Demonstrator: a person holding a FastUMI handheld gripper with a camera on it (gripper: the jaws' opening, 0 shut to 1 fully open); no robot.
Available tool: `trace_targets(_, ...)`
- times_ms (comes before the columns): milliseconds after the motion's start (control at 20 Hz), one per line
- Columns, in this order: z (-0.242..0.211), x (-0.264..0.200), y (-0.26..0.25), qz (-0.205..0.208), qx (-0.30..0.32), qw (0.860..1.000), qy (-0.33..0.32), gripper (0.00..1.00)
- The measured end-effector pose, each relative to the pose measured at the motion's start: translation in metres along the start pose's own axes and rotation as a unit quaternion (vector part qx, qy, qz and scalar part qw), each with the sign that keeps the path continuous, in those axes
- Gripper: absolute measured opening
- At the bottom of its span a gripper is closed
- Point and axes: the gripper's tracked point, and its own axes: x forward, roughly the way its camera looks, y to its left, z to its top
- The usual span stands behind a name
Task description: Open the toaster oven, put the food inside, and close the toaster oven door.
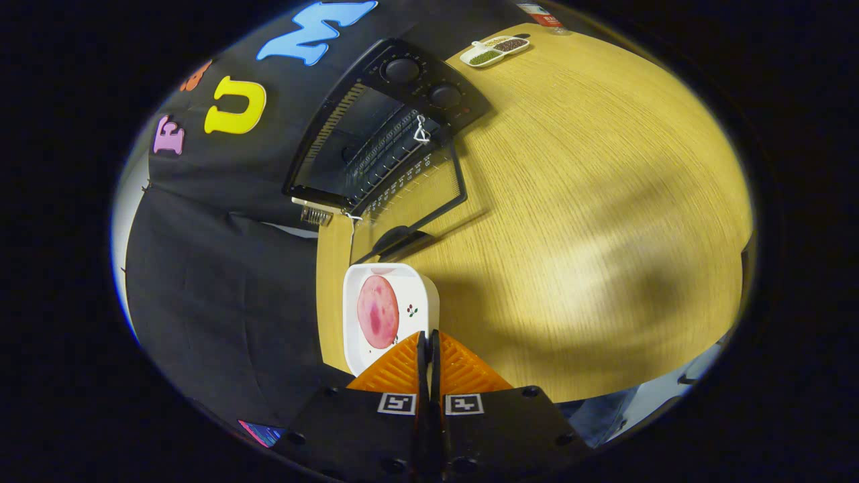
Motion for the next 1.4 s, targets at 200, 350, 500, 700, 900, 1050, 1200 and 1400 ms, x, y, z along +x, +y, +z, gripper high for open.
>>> trace_targets(200,0.002,0.01,0.027,0.016,0.034,0.998,-0.052,0.02)
trace_targets(350,0.009,0.018,0.043,0.022,0.062,0.994,-0.092,0.02)
trace_targets(500,0.024,0.026,0.055,0.018,0.078,0.988,-0.13,0.02)
trace_targets(700,0.051,0.038,0.075,0.028,0.117,0.976,-0.183,0.02)
trace_targets(900,0.075,0.06,0.083,0.033,0.157,0.966,-0.203,0.02)
trace_targets(1050,0.094,0.074,0.086,0.03,0.185,0.956,-0.227,0.02)
trace_targets(1200,0.113,0.087,0.084,0.024,0.209,0.947,-0.243,0.02)
trace_targets(1400,0.136,0.104,0.08,0.017,0.232,0.934,-0.271,0.02)
